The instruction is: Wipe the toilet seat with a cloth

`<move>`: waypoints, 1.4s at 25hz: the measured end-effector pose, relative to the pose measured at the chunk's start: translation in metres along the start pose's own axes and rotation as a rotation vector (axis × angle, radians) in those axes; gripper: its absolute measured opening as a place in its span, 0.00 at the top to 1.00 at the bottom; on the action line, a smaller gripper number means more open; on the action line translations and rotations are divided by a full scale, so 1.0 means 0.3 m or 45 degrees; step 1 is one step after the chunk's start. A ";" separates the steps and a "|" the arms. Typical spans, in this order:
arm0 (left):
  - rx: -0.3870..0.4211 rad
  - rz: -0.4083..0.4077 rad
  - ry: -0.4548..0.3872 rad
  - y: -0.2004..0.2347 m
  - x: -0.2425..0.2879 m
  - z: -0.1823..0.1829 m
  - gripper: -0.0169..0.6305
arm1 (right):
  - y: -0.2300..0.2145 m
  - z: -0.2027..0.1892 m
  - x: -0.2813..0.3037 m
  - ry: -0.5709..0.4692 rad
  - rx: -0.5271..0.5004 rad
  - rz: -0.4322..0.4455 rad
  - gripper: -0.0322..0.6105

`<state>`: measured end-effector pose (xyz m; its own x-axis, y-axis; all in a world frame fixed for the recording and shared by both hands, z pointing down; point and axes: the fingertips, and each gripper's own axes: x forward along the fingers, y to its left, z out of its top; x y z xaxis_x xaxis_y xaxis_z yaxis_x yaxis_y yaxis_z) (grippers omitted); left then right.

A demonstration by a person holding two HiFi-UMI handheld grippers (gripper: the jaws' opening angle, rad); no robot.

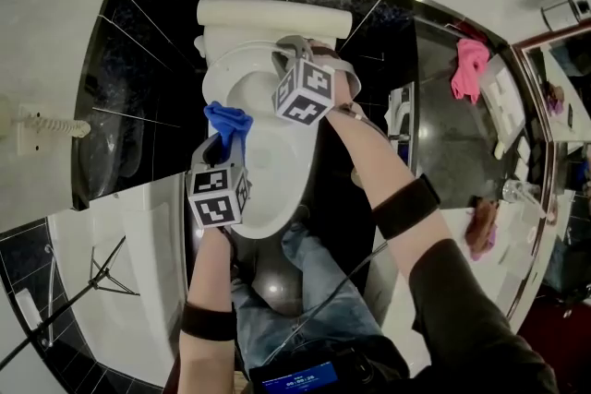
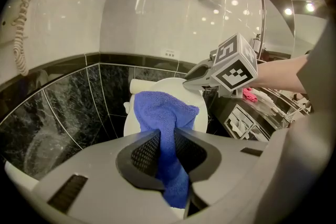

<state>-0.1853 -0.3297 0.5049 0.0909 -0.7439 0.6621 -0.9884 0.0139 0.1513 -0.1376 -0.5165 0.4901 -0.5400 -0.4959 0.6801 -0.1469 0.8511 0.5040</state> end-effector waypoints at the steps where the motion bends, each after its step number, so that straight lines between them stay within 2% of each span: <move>1: -0.001 -0.001 0.001 -0.002 0.000 -0.001 0.87 | 0.000 0.000 -0.002 0.002 -0.002 -0.005 0.81; 11: -0.017 -0.016 0.024 -0.003 -0.066 -0.026 0.87 | 0.040 0.014 -0.046 0.040 -0.067 -0.028 0.81; 19: 0.005 -0.018 0.031 0.022 -0.187 -0.069 0.87 | 0.151 0.041 -0.144 0.088 -0.110 -0.050 0.81; 28: 0.084 -0.065 0.025 0.078 -0.406 -0.185 0.87 | 0.379 0.067 -0.300 0.166 -0.139 -0.151 0.82; 35: 0.136 -0.135 0.004 0.154 -0.601 -0.344 0.87 | 0.689 0.057 -0.437 0.257 -0.180 -0.216 0.82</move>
<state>-0.2347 -0.1260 0.4685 0.1953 -0.7353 0.6490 -0.9806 -0.1358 0.1413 -0.1114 -0.2727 0.4959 -0.3401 -0.6652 0.6647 -0.0965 0.7278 0.6789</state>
